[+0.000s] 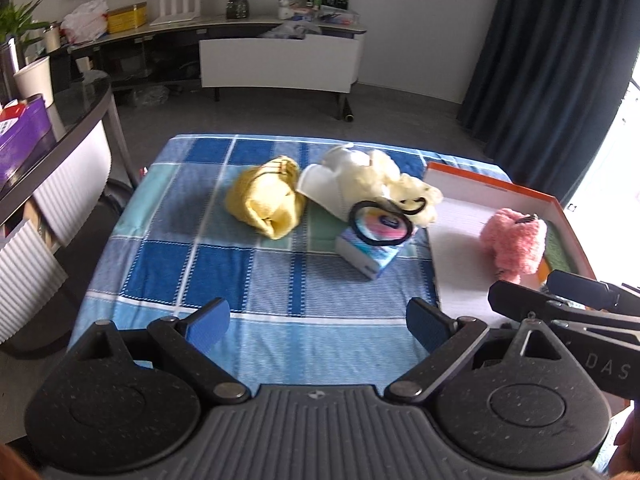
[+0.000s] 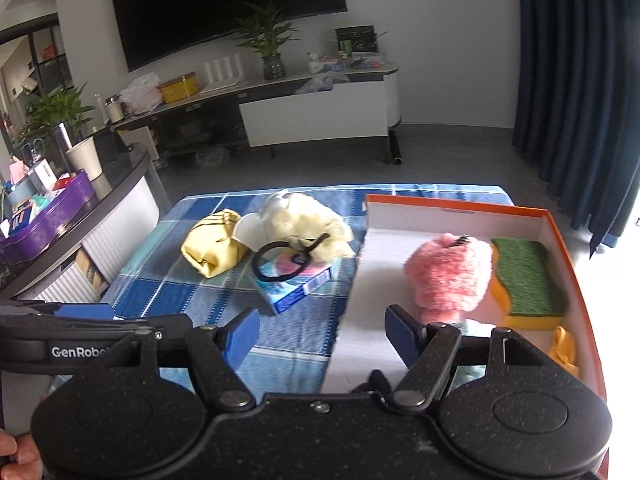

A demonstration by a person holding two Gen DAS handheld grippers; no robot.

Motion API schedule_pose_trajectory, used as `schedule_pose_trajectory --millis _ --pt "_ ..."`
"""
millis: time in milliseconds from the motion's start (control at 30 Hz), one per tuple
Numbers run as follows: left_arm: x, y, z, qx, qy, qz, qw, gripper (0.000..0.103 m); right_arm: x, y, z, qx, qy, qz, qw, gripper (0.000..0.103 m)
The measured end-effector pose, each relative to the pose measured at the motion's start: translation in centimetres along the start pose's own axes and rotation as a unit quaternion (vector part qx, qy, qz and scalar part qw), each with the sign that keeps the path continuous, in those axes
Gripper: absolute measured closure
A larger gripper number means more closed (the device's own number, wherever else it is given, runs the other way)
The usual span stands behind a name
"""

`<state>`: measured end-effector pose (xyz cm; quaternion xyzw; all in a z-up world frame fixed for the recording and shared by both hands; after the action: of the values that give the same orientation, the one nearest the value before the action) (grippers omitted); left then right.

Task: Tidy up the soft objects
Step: 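Withdraw both tools from the box toward the yellow knit item and cream loofah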

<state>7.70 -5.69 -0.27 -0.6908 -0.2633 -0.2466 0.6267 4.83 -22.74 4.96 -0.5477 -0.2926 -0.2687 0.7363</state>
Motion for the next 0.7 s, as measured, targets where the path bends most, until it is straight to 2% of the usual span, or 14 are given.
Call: schedule_pose_trajectory --millis 400,700 --pt "0.4 1.0 2.5 0.013 -0.017 0.002 0.9998 0.005 1.0 1.6 0.7 0.008 -0.008 0.004 1.000 0.021" --pt "2.5 3.5 4.9 0.043 -0.019 0.005 0.9989 0.001 1.9 3.2 0.2 0.012 -0.008 0.009 1.000 0.020"
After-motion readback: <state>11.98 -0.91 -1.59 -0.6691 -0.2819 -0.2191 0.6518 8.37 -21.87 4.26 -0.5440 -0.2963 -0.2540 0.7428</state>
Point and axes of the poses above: each gripper's, at about its wrist camera, not at the fingertips, and y roughly the way its jaws point, z to its left, x to its top, the point moved 3 cm from there along y, roughly the way its jaws point
